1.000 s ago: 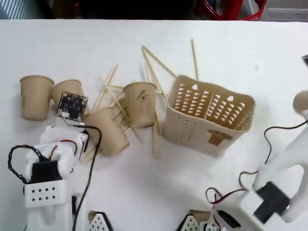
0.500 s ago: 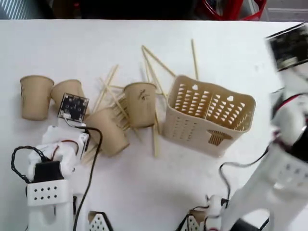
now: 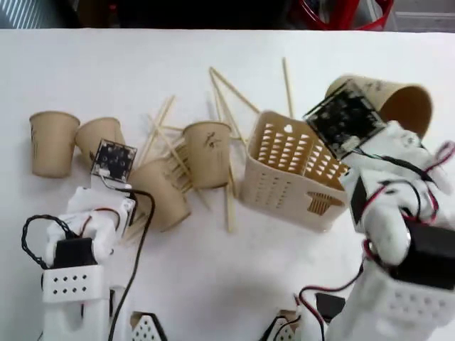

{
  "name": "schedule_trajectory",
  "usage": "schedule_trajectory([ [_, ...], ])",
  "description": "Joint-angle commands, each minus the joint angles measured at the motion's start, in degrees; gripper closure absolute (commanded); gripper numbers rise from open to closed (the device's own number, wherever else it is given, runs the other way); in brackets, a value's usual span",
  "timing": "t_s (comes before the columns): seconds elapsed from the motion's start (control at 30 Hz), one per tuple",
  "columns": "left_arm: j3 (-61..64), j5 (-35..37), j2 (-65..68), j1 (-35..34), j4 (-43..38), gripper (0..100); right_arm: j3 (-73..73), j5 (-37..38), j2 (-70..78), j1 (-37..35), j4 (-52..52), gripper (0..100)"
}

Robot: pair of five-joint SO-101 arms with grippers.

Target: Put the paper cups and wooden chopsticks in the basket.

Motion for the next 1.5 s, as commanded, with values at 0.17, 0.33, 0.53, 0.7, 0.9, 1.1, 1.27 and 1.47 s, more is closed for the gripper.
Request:
schedule_trajectory([
  [0.17, -0.5, -0.3, -1.1, 0.7, -1.3, 83, 1.7, 8.4, -7.2, 3.6, 0.4, 98.3],
  [0.33, -0.5, -0.3, -1.1, 0.7, -1.3, 83, 7.7, 11.8, -12.9, 3.3, 0.4, 98.3],
  [0.53, -0.4, -0.3, -1.1, 0.7, -1.3, 83, 16.7, 17.8, -13.4, 4.3, 0.3, 98.2],
  [0.7, -0.4, -0.3, -1.1, 0.7, -1.3, 83, 16.6, 17.9, -13.4, 4.4, 0.3, 98.2],
  [0.9, -0.4, -0.3, -1.1, 0.7, -1.3, 83, 12.2, 18.1, -14.0, 6.5, 0.3, 98.2],
  [1.1, -0.4, -0.3, -1.1, 0.7, -1.3, 83, 12.5, 24.0, -14.0, 7.7, 0.5, 98.2],
  [1.27, -0.4, -0.3, -1.1, 0.7, -1.3, 83, 17.8, 25.3, -13.9, 5.6, 0.4, 98.2],
  [1.47, -0.4, -0.3, -1.1, 0.7, -1.3, 83, 19.7, 27.6, -13.5, 5.2, 0.3, 98.2],
])
